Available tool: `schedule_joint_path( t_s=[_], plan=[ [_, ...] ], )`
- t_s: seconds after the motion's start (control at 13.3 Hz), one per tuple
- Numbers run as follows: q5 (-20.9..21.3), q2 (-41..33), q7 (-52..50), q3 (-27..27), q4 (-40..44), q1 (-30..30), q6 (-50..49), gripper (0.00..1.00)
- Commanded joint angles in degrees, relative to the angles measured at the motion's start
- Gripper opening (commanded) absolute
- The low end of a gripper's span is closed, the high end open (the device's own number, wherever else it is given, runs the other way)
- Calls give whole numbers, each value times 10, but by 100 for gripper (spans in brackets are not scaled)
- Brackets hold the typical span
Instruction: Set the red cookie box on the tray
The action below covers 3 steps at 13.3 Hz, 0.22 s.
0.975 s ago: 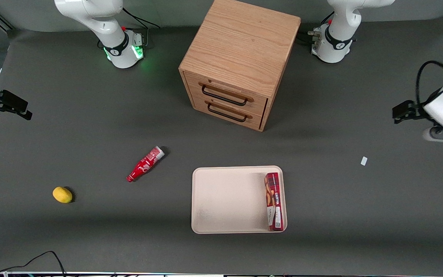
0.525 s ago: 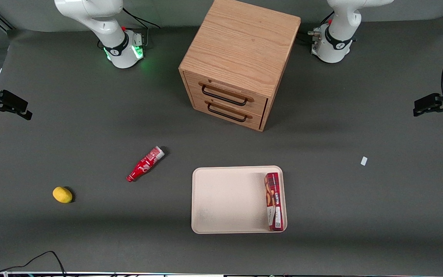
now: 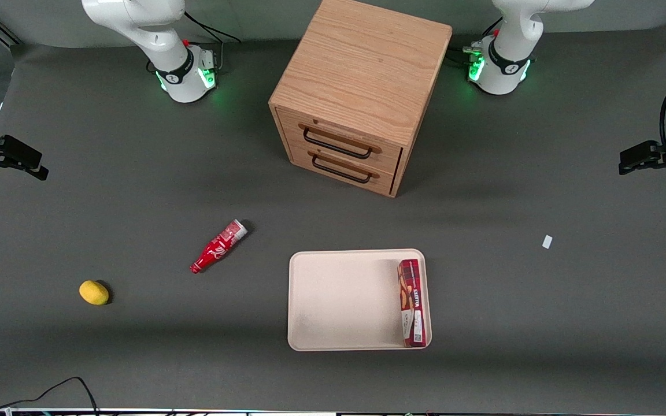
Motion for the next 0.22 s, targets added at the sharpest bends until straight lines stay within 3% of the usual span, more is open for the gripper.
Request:
schedule_joint_path(
  t_s=[0.0, 0.15],
  plan=[
    [1, -3, 2, 8, -2, -9, -9, 100],
    [2, -3, 2, 9, -2, -8, -8, 100]
  ],
)
